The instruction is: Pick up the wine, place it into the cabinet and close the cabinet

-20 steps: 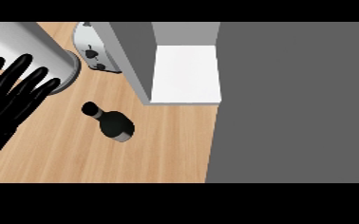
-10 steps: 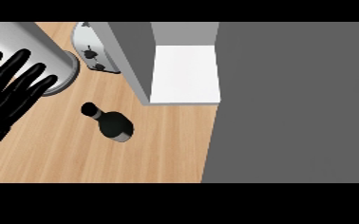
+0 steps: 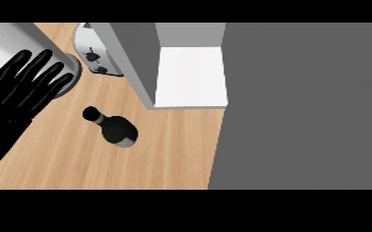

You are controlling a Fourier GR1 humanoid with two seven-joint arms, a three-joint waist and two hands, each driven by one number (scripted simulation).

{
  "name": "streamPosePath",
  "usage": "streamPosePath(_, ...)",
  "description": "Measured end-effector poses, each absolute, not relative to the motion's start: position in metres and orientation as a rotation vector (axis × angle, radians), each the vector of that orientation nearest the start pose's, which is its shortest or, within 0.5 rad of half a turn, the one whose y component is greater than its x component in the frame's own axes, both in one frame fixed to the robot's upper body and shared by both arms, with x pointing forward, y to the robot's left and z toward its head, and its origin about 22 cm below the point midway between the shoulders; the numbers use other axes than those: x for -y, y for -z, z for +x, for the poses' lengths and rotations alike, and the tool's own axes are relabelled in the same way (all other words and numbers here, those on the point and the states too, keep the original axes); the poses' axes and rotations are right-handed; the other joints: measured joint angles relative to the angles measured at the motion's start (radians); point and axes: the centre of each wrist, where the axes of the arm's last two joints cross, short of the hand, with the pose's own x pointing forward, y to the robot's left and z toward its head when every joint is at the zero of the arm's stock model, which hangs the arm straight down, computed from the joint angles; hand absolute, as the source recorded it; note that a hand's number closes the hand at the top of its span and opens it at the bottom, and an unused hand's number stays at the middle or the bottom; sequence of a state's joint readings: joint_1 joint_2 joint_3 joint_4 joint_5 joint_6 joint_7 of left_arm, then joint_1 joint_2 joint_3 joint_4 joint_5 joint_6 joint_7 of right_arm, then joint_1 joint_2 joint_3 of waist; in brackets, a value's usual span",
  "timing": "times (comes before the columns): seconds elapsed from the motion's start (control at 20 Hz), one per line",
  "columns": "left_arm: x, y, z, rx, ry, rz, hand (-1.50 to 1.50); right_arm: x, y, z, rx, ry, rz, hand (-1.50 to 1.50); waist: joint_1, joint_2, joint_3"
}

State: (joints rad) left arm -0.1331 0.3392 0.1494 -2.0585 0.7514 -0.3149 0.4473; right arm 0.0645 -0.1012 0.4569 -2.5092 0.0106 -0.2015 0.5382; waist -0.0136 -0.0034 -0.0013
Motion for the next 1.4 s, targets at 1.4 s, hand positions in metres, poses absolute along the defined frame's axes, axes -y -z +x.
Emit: streamPosePath(1.4,-0.326,-0.034,0.26,1.687,0.29,-0.409,-1.5,0.165,-0.194,0.124,1.847,-0.163,0.287,-1.5,-0.006,0.0,-0.001)
